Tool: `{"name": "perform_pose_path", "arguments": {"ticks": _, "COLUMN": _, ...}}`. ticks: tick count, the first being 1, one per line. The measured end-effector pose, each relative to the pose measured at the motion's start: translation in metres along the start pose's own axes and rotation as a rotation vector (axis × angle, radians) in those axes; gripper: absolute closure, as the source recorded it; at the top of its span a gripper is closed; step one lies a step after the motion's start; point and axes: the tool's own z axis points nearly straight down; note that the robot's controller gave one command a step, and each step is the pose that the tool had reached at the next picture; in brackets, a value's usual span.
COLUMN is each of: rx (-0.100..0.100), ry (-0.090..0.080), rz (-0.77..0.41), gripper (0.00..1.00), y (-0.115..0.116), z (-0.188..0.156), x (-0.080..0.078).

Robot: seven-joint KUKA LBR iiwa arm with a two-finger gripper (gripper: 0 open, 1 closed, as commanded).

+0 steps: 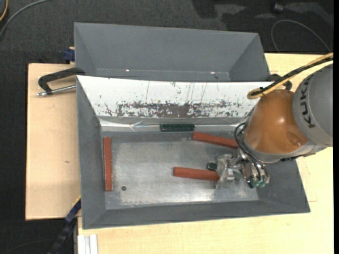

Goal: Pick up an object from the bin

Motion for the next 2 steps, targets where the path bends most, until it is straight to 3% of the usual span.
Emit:
{"name": "perform_pose_path", "arguments": {"ticks": 1, "rx": -0.006, "ry": -0.008, "rz": -0.015, "gripper": 1.00, "y": 0.113, "z": -0.120, "x": -0.053}}
{"name": "perform_pose_path", "arguments": {"ticks": 2, "rx": -0.002, "ry": -0.002, "rz": 0.197, "gripper": 1.00, "y": 0.118, "z": -0.189, "x": -0.042}}
